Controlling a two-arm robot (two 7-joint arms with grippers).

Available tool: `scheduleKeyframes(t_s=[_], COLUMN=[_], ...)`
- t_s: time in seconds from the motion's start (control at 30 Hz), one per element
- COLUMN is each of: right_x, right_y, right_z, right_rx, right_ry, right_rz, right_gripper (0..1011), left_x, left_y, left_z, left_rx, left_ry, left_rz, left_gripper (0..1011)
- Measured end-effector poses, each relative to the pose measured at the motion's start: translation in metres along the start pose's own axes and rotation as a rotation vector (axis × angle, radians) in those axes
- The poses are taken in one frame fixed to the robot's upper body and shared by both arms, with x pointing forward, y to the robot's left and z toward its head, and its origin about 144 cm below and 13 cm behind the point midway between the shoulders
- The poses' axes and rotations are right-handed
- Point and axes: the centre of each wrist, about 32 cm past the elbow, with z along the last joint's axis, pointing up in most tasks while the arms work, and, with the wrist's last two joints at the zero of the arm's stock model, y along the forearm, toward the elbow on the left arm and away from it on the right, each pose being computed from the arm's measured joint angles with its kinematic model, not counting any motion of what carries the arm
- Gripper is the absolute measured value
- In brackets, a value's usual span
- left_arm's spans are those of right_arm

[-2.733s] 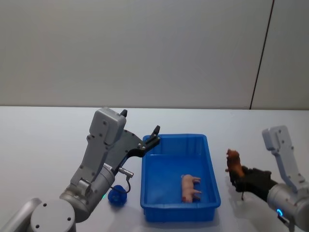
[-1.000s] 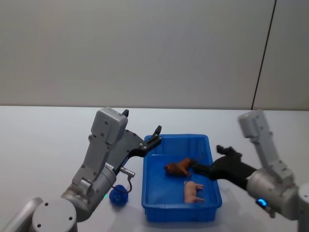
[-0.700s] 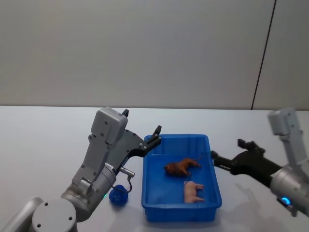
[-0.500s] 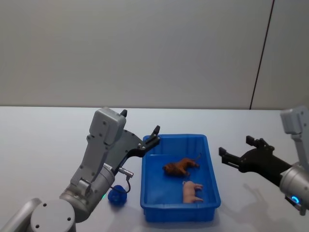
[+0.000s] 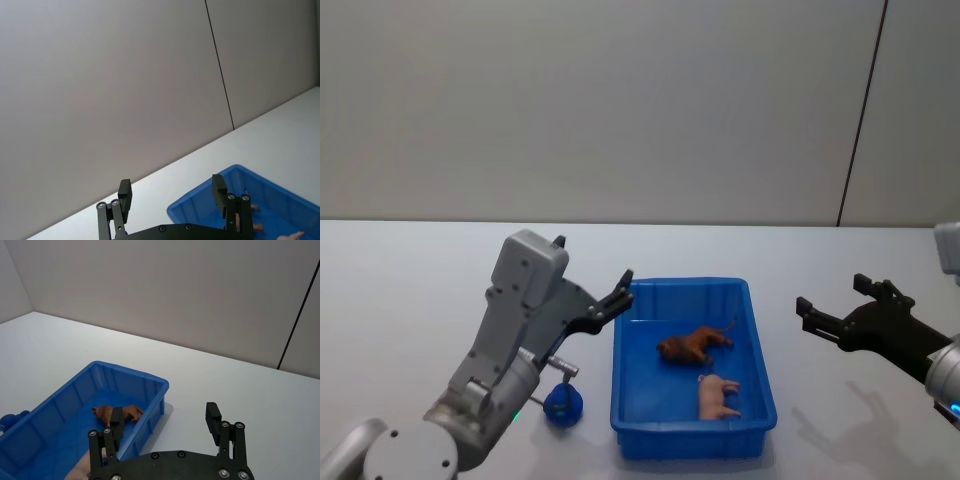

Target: Pick up the two dolls from the table and place them into the box.

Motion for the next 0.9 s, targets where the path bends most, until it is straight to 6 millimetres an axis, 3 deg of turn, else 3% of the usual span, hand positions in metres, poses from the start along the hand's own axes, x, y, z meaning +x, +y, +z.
scheduleKeyframes(t_s=[0.47,0.9], right_x=[0.004,0.005], right_y=[-0.004,-0.005], right_z=[0.0,0.001], right_rx=[0.009,0.012], right_ry=[-0.001,-0.001], right_rz=[-0.006,-0.008], right_gripper=[1001,1001], left_x=[0.01,0.016], left_y=[0.027,0.04], left_z=[-0.019,-0.044], left_rx=[0.12,0.223], left_ry=[0.017,0.068], left_rz=[0.013,-0.036], left_gripper=[1001,1001])
